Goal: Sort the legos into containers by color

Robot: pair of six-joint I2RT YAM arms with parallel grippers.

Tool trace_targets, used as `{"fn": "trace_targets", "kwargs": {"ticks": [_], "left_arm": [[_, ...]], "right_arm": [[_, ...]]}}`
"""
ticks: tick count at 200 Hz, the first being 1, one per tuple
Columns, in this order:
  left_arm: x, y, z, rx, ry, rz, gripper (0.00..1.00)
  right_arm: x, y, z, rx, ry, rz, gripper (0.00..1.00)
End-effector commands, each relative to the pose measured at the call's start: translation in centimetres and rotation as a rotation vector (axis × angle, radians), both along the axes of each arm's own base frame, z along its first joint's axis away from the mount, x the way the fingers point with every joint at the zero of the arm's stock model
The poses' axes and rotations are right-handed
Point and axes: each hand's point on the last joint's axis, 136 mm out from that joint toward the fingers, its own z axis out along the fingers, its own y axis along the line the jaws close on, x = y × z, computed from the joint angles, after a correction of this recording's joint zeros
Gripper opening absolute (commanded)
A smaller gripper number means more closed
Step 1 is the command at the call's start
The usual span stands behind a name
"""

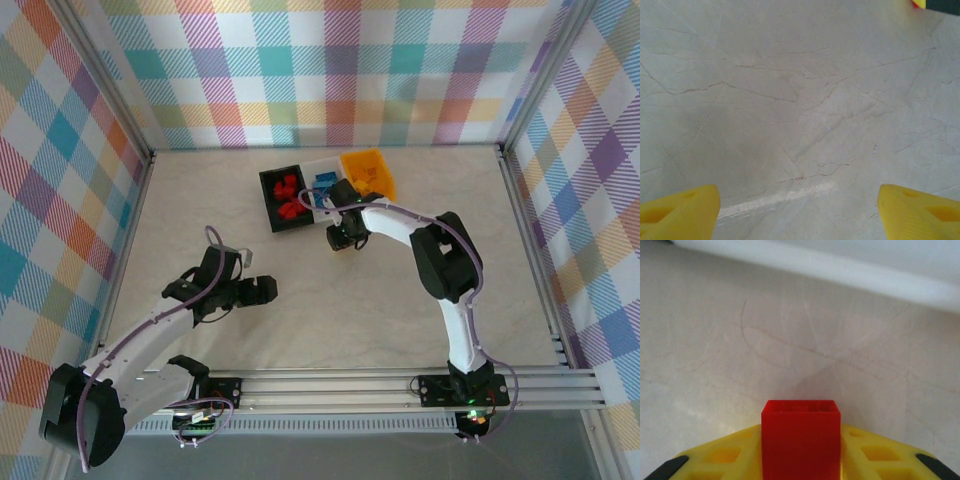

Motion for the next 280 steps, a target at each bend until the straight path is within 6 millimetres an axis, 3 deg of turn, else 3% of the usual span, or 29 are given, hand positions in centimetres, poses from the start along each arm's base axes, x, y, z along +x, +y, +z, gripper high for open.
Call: {"fn": "trace_targets", "kwargs": {"ticks": [1,51,79,120,155,201,218,242,280], "left_arm": [[-0.4,0.5,0.0,0.005,0.003,0.014,0.82],[-0.4,0.4,0.1,-0.01,0.001,0.018,0.83],[-0.5,0.3,0.1,-0.015,-0.002,0.015,0.82],[-0.6,0.2,0.1,-0.031,-0.005,0.017,0.83],[-0.9,0.2,0.1,-0.042,-0.007,0.017,0.83],[-0.9,0.3,0.1,-0.035,-0.011,0.019,0.83],[-0.7,2.4,-0.2,0.055,-0.013,0.106,0.85],[0.3,3.5,0.6,0.06,-0.06,0.165,0.86],[2.6,6.1,-0.8,0.226,-0.006,0.246,0.85]], "right_arm": [[-1.2,1.1,3.6,0.12,-0.005,-0.019,0.38],[-4.3,1.7,8.3,0.313,0.021,-0.043,0.39],[-4.9,2.0,11.7,0.386,-0.001,-0.031,0.39],[-3.1,4.1,18.9,0.51,-0.092,0.008,0.4],[-0.3,6.3,21.7,0.547,-0.126,0.032,0.4],[3.3,9.1,21.2,0.577,-0.103,0.037,0.4],[3.8,9.7,19.6,0.568,-0.064,0.025,0.4],[2.8,10.2,17.4,0.584,0.002,0.022,0.41],[-0.1,8.1,16.4,0.579,0.013,0.001,0.43]]}}
